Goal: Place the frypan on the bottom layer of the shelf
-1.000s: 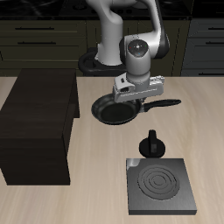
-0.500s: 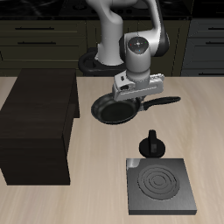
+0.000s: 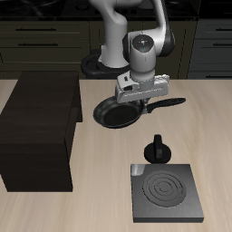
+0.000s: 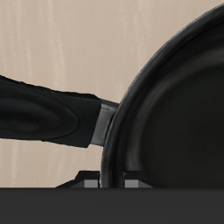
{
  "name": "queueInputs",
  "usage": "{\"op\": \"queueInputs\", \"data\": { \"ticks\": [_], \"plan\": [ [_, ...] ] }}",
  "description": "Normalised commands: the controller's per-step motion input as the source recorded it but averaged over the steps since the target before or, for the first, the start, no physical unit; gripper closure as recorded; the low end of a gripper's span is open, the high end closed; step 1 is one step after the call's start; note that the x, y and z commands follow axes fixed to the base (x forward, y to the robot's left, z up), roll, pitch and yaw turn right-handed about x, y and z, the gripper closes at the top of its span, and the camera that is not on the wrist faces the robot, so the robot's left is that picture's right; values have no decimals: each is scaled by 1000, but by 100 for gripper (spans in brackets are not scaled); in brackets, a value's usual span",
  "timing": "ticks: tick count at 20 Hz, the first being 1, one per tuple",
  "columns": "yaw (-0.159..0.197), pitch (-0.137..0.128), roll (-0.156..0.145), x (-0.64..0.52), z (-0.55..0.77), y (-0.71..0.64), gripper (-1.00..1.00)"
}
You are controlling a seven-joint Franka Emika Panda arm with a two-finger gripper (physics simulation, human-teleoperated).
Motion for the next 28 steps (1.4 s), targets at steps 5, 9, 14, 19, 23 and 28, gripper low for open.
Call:
{"op": "queueInputs", "data": {
  "ticks": [5,9,14,19,23,28],
  "plan": [
    [11,-13,-34,224,0,-101,100],
    [-38,-19,-10,80,178,-52,100],
    [7,-22,-13,79,122,-10,100],
    [-3,-23,-22,136,151,-52,100],
    [30,-7,-31,166,-3,-76,100],
    [10,-1,-18,183,-21,13,100]
  ]
}}
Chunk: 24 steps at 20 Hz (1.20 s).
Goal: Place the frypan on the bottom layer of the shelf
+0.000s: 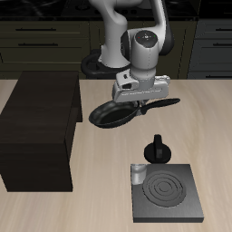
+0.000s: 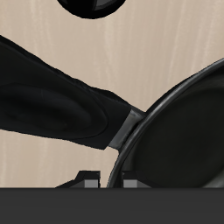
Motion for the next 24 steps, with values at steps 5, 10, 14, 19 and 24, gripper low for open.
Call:
{"op": "queueInputs", "data": {
  "ticks": [5,10,14,19,24],
  "plan": [
    [11,-2,-20,113,-15,34,100],
    [2,-7,-26,177,65,15,100],
    [23,3,-12,140,-63,14,100],
    [8,6,-51,248,-69,-118,100],
    [18,-18,-19,126,52,7,100]
  ]
}}
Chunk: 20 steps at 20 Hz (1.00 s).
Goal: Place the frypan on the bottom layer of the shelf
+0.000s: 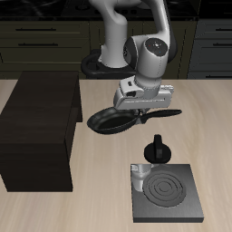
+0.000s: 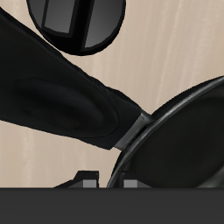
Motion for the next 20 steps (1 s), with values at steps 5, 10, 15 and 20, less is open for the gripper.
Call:
{"op": "queueInputs", "data": {
  "ticks": [5,10,15,20],
  "plan": [
    [33,-37,-10,113,90,64,100],
    [18,-8,-14,140,12,-43,100],
    [22,-30,-8,130,119,45,100],
    [27,-24,-12,143,98,-3,100]
  ]
}}
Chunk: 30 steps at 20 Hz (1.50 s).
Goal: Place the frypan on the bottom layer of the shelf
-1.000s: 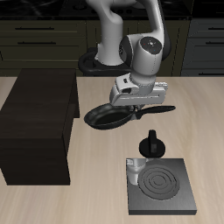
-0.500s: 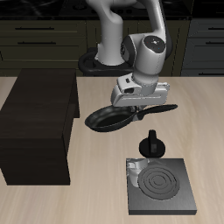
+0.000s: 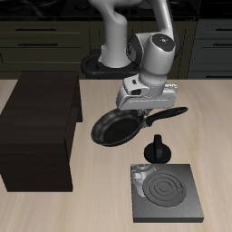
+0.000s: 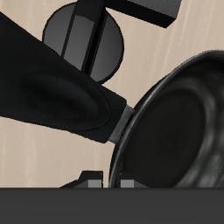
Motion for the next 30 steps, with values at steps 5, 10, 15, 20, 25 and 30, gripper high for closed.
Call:
{"op": "queueInputs", "data": {
  "ticks": [5,10,15,20,25,30],
  "plan": [
    [12,-14,-26,119,57,-88,100],
    [6,-9,-51,248,56,-163,100],
    [4,-1,-41,194,35,-159,100],
    [18,-3,-26,123,-21,-177,100],
    [9,-4,-47,150,-29,-286,100],
    [1,-2,-47,119,29,-313,100]
  ]
}}
